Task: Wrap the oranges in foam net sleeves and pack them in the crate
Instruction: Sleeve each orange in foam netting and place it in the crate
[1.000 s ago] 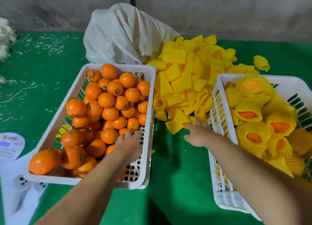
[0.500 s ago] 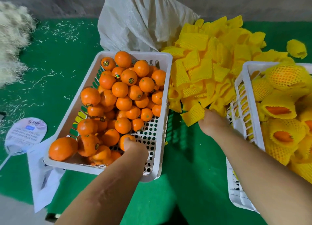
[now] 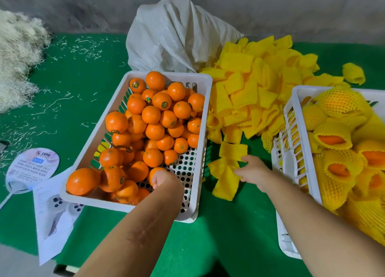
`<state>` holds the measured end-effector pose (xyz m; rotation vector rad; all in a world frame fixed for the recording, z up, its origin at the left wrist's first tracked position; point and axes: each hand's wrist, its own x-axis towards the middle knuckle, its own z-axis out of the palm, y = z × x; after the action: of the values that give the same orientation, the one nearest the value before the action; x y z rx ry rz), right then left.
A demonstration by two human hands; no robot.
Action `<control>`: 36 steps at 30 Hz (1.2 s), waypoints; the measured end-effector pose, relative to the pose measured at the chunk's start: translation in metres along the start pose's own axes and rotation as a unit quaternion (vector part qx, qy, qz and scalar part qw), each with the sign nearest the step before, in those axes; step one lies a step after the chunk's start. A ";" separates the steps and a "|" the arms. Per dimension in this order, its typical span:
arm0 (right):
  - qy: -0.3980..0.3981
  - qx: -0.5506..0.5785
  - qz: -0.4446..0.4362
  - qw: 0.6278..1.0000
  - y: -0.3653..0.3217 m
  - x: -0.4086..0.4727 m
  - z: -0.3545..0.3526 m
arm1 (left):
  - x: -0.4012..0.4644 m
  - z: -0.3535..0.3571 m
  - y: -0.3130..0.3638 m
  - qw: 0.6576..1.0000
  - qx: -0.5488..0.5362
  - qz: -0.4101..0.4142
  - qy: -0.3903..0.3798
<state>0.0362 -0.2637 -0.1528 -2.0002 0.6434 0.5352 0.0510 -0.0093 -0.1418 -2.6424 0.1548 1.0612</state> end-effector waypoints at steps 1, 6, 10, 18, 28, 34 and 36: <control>-0.023 0.005 0.029 0.999 0.010 -0.005 0.011 | 0.002 0.003 0.000 1.000 -0.015 0.003 0.002; 0.029 0.009 0.004 1.000 0.043 -0.022 0.046 | -0.017 -0.019 -0.008 0.994 -0.080 0.025 0.067; 0.121 0.042 -0.044 0.991 0.026 -0.035 0.036 | -0.024 -0.037 -0.042 0.875 -0.452 -0.023 0.172; 0.203 0.230 -0.157 0.939 -0.051 -0.080 0.041 | -0.106 -0.046 -0.023 0.563 -0.766 0.183 0.250; 0.169 0.092 -0.229 0.954 -0.073 -0.104 0.019 | -0.114 -0.036 -0.004 0.597 -0.715 0.347 0.107; 0.123 0.122 -0.264 0.949 -0.079 -0.108 -0.003 | -0.112 -0.031 0.003 0.581 -0.748 0.293 0.131; 0.100 0.127 -0.281 0.946 -0.082 -0.114 -0.011 | -0.111 -0.030 0.008 0.567 -0.763 0.273 0.145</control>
<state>0.0016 -0.2129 -0.0263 -1.8865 0.2174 -0.0934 -0.0112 -0.0272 -0.0459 -4.6398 0.1404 1.0847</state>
